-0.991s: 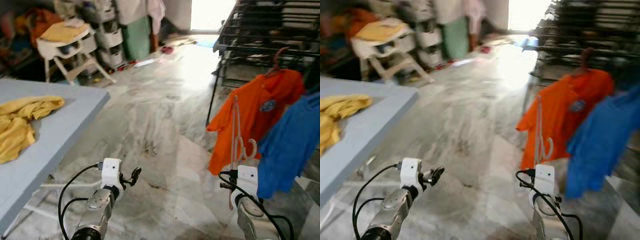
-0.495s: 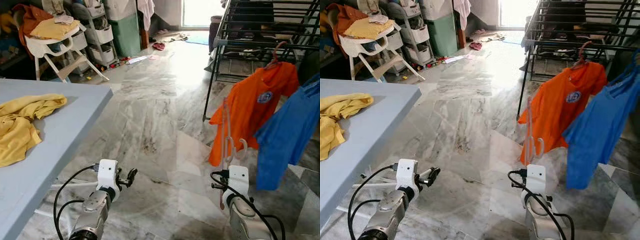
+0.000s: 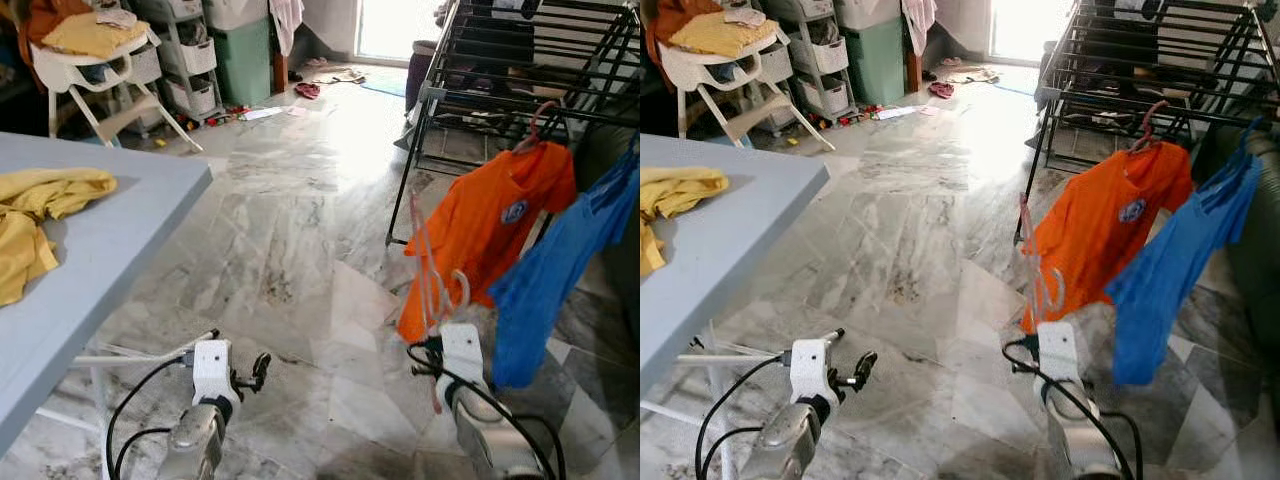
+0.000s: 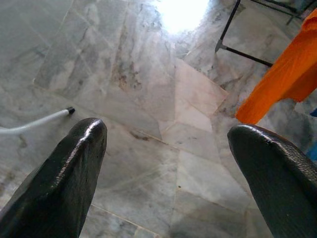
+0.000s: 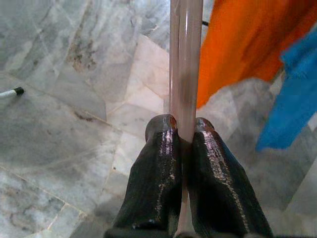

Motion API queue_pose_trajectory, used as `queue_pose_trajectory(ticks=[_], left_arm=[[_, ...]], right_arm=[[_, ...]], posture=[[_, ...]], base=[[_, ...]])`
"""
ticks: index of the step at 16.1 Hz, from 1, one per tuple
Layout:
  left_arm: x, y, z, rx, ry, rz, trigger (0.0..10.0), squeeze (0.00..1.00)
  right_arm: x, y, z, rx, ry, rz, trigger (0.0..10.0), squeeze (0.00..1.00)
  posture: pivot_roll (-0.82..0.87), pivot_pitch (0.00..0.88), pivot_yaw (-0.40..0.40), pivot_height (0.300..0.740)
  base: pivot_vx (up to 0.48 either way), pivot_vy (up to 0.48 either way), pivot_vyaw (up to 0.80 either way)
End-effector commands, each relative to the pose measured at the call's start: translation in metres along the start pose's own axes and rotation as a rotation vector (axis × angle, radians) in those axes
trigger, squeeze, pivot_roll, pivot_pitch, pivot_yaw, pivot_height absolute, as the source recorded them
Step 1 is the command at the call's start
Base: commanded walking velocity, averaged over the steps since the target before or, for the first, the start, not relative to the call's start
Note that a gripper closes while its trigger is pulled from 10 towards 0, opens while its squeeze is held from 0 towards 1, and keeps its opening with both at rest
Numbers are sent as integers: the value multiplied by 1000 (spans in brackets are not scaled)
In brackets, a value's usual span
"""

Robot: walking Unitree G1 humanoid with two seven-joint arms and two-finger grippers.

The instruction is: Hang hanger

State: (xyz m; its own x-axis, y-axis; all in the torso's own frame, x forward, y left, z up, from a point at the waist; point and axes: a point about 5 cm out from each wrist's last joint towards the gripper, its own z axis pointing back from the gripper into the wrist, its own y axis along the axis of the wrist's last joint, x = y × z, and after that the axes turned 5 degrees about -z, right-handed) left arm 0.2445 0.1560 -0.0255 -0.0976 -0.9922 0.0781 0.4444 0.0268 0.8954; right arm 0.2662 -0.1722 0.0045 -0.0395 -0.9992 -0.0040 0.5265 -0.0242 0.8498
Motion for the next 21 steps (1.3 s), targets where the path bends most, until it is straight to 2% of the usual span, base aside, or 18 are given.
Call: queue_pose_trajectory(ticks=[1,3,9,14,21], left_arm=[[-6,6,1,40,14,24,10000,0],[-7,11,1,62,-10,12,10000,0],[-4,27,-8,80,-65,-14,10000,0],[5,29,-11,74,-106,-25,10000,0],[9,27,-10,63,-127,-31,10000,0]], right_arm=[[-3,5,-3,10,3,4,10000,0],[-4,6,-5,19,-21,-30,10000,0],[-5,-3,-3,-1,-48,-79,10000,0],[-6,-4,-3,2,-52,-92,10000,0],[-8,2,-6,9,-48,-106,10000,0]], posture=[[-144,0,-11,740],[-143,0,10,740],[-166,0,54,740],[-173,0,75,740],[-167,0,74,740]], base=[[0,0,0],[0,0,0],[329,0,-617],[382,0,0],[381,0,0]])
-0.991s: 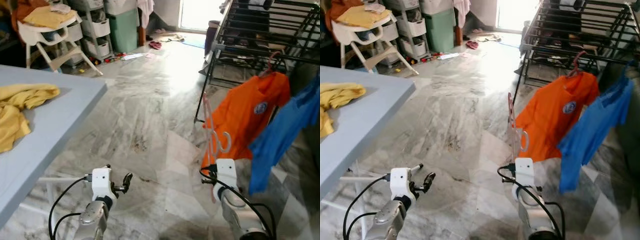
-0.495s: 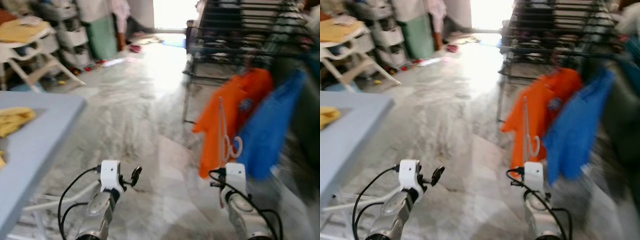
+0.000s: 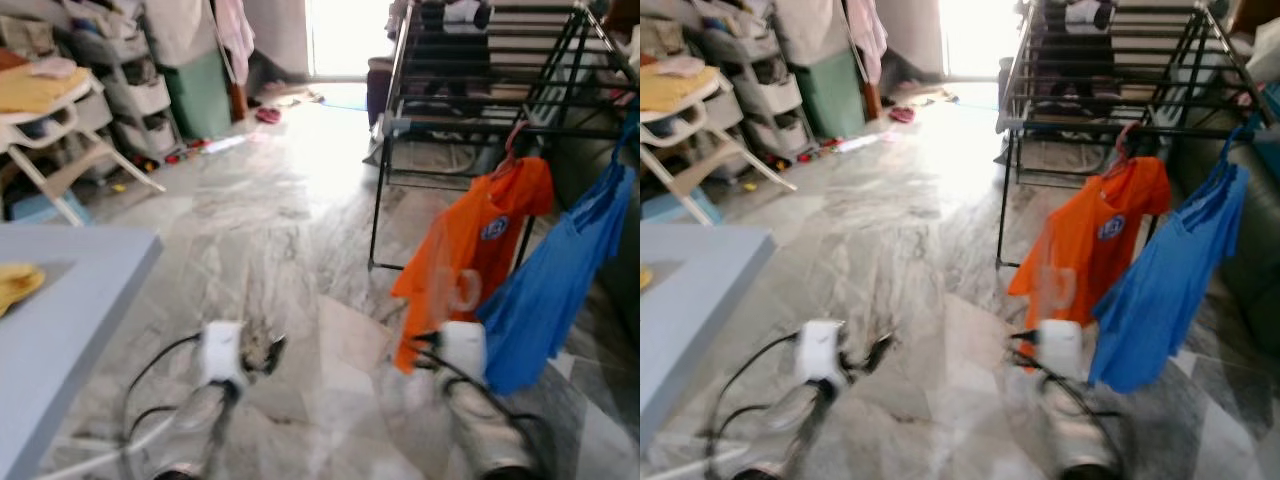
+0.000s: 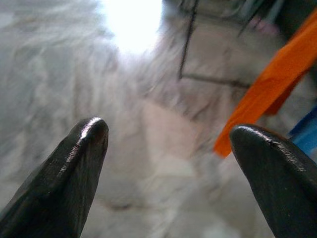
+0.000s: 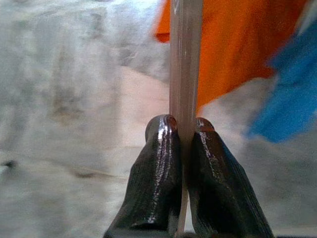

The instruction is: Hang hanger

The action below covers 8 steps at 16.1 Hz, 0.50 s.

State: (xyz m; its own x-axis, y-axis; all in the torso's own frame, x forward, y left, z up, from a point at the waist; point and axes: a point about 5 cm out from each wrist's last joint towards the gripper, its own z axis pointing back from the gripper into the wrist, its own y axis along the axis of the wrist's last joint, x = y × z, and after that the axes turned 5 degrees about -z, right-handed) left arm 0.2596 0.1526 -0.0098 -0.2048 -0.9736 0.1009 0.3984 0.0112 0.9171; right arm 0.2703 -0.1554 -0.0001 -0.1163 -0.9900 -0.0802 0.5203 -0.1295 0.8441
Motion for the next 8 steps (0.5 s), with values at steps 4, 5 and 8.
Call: queue_pose_trajectory(ticks=[4,5,8], left_arm=[[10,5,-4,14,-32,-9,10000,0],[10,5,-4,13,-35,-9,10000,0],[14,4,-4,9,-48,-12,10000,0]], right_arm=[[8,7,-1,15,-28,-8,10000,0],[8,7,-2,15,-28,-10,10000,0],[10,9,-2,15,-33,-16,10000,0]], posture=[[-169,0,76,740],[-170,0,77,740],[-177,0,77,740]], base=[[382,0,0],[382,0,0],[384,0,0]])
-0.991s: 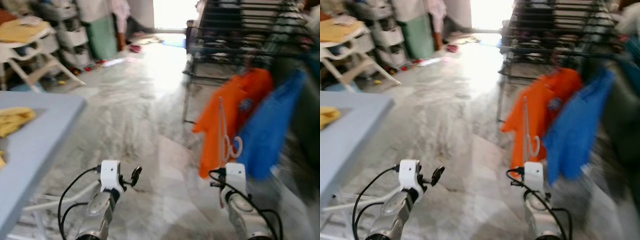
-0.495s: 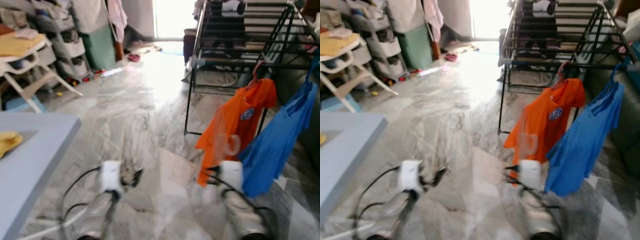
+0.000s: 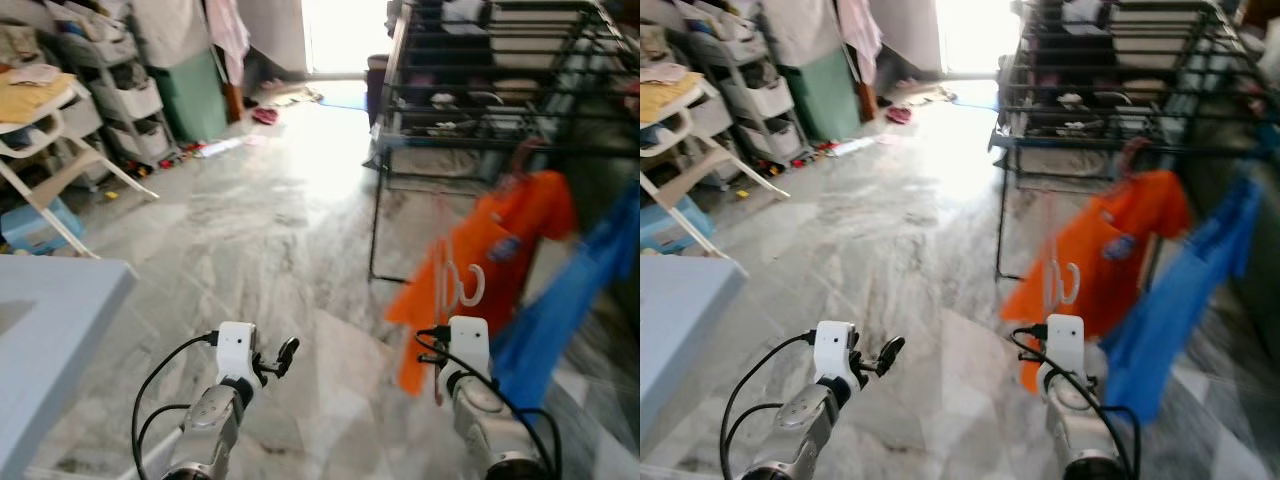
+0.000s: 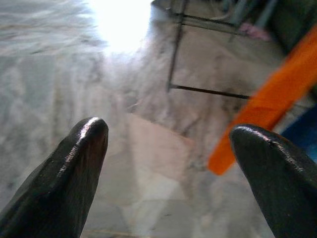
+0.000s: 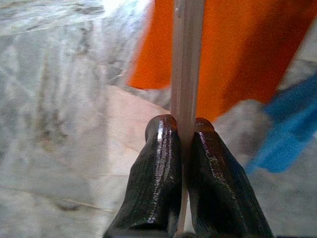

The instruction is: Hang hanger

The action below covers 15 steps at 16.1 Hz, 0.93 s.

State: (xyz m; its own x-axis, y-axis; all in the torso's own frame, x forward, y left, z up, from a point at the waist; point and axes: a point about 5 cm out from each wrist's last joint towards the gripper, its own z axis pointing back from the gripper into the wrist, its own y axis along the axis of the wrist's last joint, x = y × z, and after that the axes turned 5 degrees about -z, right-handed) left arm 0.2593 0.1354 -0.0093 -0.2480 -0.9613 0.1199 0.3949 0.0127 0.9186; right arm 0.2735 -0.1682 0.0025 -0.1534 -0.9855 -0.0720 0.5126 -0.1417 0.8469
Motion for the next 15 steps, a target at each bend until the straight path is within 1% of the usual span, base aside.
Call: queue_pose_trajectory(ticks=[1,10,15], left_arm=[[-2,3,-1,3,-1,-13,10000,0],[0,2,-1,-5,-15,-20,10000,0],[1,-1,0,-18,-26,-31,10000,0]], right_arm=[[-2,4,0,9,1,-3,10000,0],[-3,12,-5,-3,1,-19,10000,0],[-3,11,-6,-44,9,-2,10000,0]], posture=[[-178,0,76,740],[-174,0,77,740],[-175,0,74,740]], base=[[382,0,0],[387,0,0],[387,0,0]])
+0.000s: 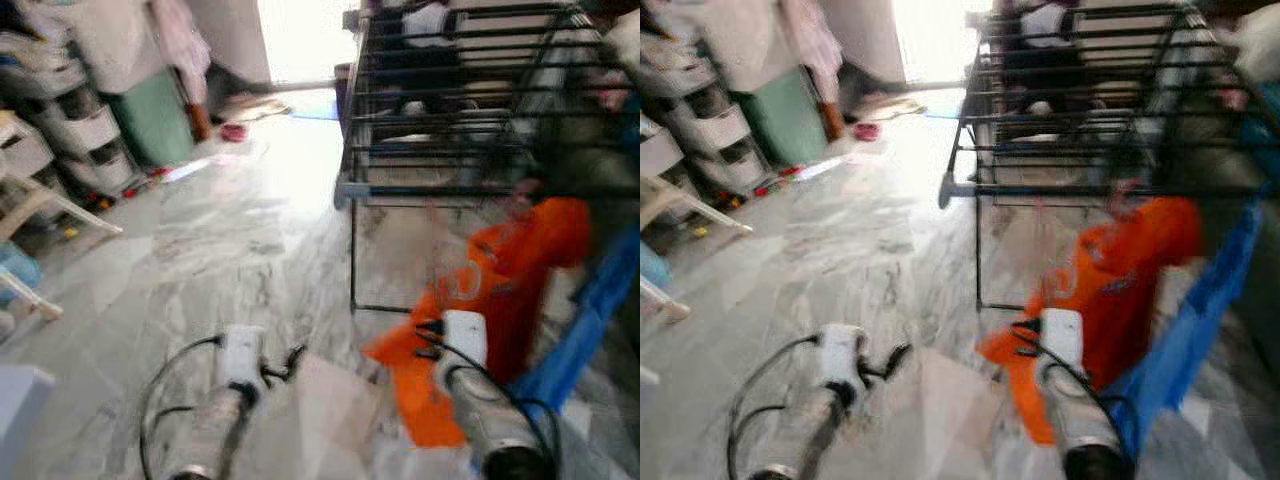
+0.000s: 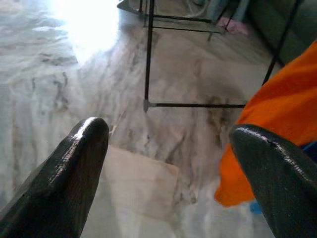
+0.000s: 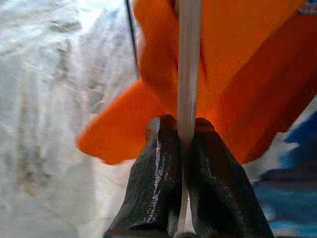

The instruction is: Hang hanger

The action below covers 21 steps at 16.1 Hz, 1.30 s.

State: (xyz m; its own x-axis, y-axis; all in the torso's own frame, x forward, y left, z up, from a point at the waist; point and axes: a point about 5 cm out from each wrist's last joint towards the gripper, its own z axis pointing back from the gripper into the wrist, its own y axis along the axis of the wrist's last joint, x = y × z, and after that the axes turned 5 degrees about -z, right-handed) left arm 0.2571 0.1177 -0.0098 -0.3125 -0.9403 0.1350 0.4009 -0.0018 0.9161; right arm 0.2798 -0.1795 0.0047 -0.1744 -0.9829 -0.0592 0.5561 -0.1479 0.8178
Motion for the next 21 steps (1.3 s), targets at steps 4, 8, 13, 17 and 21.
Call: queue_pose_trajectory(ticks=[4,8,13,17,21], left_arm=[[-16,-3,6,-26,28,-15,10000,0],[-13,-8,12,-42,-50,-17,10000,0],[-7,-4,21,-34,-236,-112,10000,0],[-7,6,24,-7,-321,-125,10000,0],[8,17,25,31,-409,-128,10000,0]], right_arm=[[-19,-1,1,-49,54,24,10000,0],[-30,-4,3,-99,98,-1,10000,0],[-49,8,9,-90,174,2,10000,0],[-49,17,15,-49,138,18,10000,0],[-41,48,4,-22,79,-15,10000,0]], posture=[[-179,0,70,740],[-178,0,72,740],[-180,0,71,740],[-180,0,70,740],[-180,0,77,740]], base=[[255,0,0],[0,0,0],[0,0,0],[0,0,0],[0,0,0]])
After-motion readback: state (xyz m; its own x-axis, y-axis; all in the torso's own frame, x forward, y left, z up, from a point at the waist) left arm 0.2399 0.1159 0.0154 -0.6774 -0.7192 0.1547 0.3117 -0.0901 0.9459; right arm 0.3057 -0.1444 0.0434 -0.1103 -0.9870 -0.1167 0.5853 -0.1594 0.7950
